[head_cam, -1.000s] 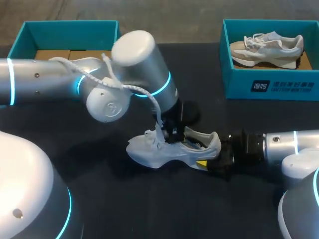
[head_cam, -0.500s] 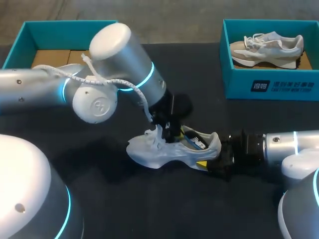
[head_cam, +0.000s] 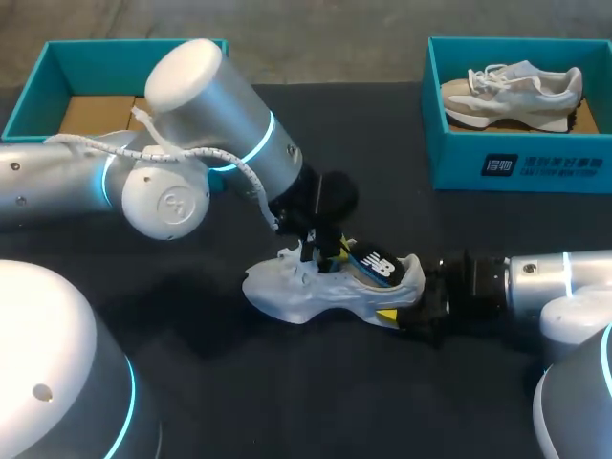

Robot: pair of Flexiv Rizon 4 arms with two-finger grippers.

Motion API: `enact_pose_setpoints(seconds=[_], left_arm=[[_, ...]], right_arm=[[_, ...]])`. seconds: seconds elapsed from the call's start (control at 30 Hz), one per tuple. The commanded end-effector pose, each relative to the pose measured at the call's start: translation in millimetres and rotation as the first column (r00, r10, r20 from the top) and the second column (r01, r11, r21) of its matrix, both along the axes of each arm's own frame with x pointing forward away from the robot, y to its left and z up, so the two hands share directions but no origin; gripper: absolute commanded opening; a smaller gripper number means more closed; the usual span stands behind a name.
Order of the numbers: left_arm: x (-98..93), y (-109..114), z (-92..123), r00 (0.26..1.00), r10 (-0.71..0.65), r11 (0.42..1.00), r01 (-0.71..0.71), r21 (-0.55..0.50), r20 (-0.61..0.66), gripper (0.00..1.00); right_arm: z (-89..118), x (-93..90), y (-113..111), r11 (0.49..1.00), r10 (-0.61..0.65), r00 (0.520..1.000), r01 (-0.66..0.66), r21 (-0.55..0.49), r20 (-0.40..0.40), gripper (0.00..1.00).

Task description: Take the shoe out of the shoebox, open the shoe tongue, remove and reinsert the insole, then place the shoe into the shoebox

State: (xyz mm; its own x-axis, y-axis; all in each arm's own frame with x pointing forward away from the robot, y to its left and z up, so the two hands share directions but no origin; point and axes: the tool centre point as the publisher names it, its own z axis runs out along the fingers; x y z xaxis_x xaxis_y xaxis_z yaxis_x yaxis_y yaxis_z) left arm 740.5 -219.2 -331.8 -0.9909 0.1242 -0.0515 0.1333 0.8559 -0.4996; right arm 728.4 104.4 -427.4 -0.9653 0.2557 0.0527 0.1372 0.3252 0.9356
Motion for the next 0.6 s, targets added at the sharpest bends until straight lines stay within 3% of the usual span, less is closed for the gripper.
enact_pose_setpoints(seconds=[0.03,0.3,0.37,0.6], left_arm=[[-4.0,4.4,4.2,1.000,0.009,1.000,-0.009,0.002,0.027,0.00],[-7.8,0.6,0.4,0.997,0.015,0.999,-0.017,0.035,0.070,0.00],[-9.3,-0.7,-0.7,0.997,0.012,0.999,-0.015,0.039,0.080,0.25],[-12.8,-1.9,7.1,0.994,0.005,1.000,-0.007,0.025,0.109,0.31]], right_arm=[[-0.6,-1.5,-0.2,1.000,-0.001,1.000,0.001,-0.002,0.000,0.00],[-0.6,-1.5,-0.2,1.000,-0.001,1.000,0.001,-0.002,0.000,0.00],[-0.6,-1.5,-0.2,1.000,-0.001,1.000,0.001,-0.002,0.000,0.00],[-0.6,-1.5,-0.2,1.000,-0.001,1.000,0.001,-0.002,0.000,0.00]])
